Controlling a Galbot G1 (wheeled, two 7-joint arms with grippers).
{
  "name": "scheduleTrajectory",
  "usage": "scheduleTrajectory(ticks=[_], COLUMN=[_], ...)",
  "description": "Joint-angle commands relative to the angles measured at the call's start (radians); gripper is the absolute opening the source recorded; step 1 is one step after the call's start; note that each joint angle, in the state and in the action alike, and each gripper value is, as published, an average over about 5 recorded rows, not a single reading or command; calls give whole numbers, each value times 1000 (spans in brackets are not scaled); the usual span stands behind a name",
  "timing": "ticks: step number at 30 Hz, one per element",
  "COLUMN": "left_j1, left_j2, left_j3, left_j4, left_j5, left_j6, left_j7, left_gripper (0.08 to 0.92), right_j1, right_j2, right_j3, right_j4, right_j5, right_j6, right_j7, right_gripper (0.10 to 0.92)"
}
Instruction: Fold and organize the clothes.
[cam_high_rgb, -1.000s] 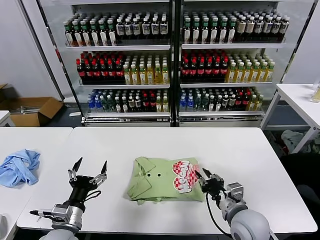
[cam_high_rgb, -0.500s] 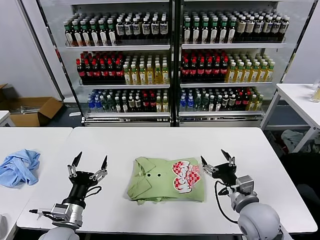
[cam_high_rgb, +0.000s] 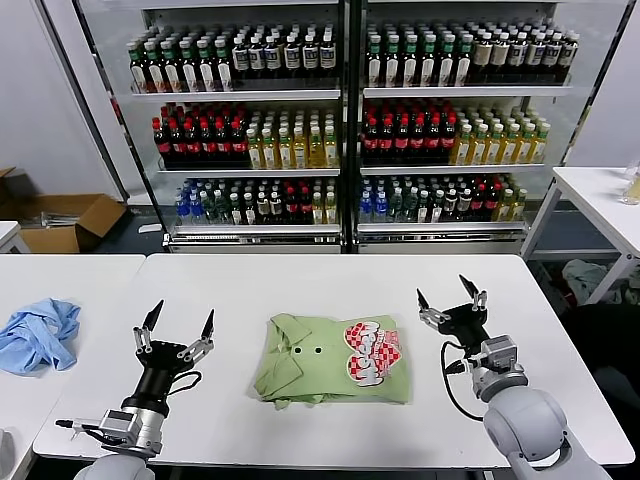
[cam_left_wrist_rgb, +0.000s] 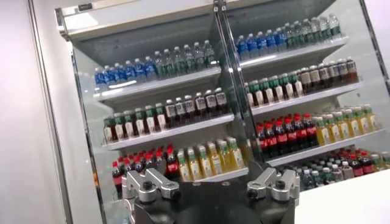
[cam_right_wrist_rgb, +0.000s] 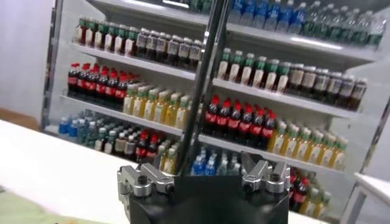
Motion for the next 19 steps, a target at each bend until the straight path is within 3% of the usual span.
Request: scheduleTrajectory(ticks=[1,19], left_j1=[-35,-87], left_j2=[9,18], left_j3=[-5,-2], left_j4=[39,126], left_j5=[-1,31], left_j6=[-27,-59], left_j7=[-4,-6], left_gripper=[822,823], right_j1=[15,20], right_j2=[-3,9], right_j3=[25,18], right_j4=[-96,-133], right_j5=[-127,-142], right_j6=[122,163], right_j7=[-32,-35], right_gripper=[823,823])
